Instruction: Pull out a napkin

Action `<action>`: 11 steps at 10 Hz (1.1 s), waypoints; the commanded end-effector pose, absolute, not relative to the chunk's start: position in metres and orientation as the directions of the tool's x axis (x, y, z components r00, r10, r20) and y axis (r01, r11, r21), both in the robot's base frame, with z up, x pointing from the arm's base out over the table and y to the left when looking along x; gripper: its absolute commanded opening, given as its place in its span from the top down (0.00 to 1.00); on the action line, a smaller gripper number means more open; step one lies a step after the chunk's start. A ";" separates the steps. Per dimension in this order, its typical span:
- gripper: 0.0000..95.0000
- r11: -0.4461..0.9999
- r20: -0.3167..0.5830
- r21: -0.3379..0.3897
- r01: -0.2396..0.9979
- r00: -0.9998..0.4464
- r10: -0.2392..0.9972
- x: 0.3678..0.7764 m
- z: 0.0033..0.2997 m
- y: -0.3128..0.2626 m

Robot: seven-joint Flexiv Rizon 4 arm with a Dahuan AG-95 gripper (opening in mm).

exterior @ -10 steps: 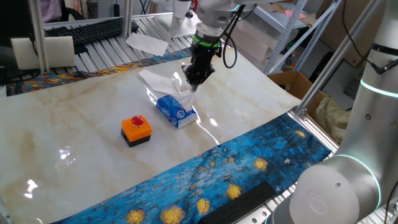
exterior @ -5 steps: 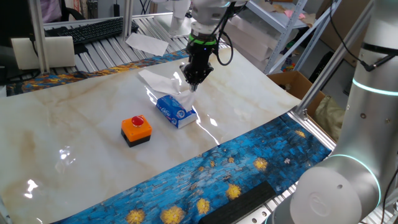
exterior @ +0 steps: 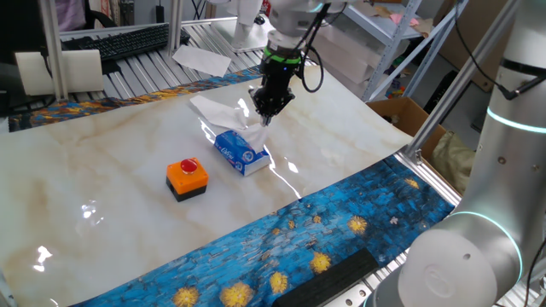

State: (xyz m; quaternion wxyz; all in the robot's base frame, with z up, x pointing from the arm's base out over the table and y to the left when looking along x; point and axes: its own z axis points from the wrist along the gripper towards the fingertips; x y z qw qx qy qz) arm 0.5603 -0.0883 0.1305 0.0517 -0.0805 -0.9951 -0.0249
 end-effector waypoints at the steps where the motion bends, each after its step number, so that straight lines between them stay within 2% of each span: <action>1: 1.00 0.970 -0.075 0.027 0.241 -0.967 0.243 0.563 0.130 -0.089; 4: 1.00 0.952 -0.069 0.054 0.301 -0.950 0.304 0.563 0.130 -0.089; 6: 1.00 0.940 -0.117 0.070 0.334 -0.933 0.341 0.563 0.130 -0.089; 11: 1.00 0.940 -0.126 0.093 0.327 -0.933 0.337 0.563 0.130 -0.089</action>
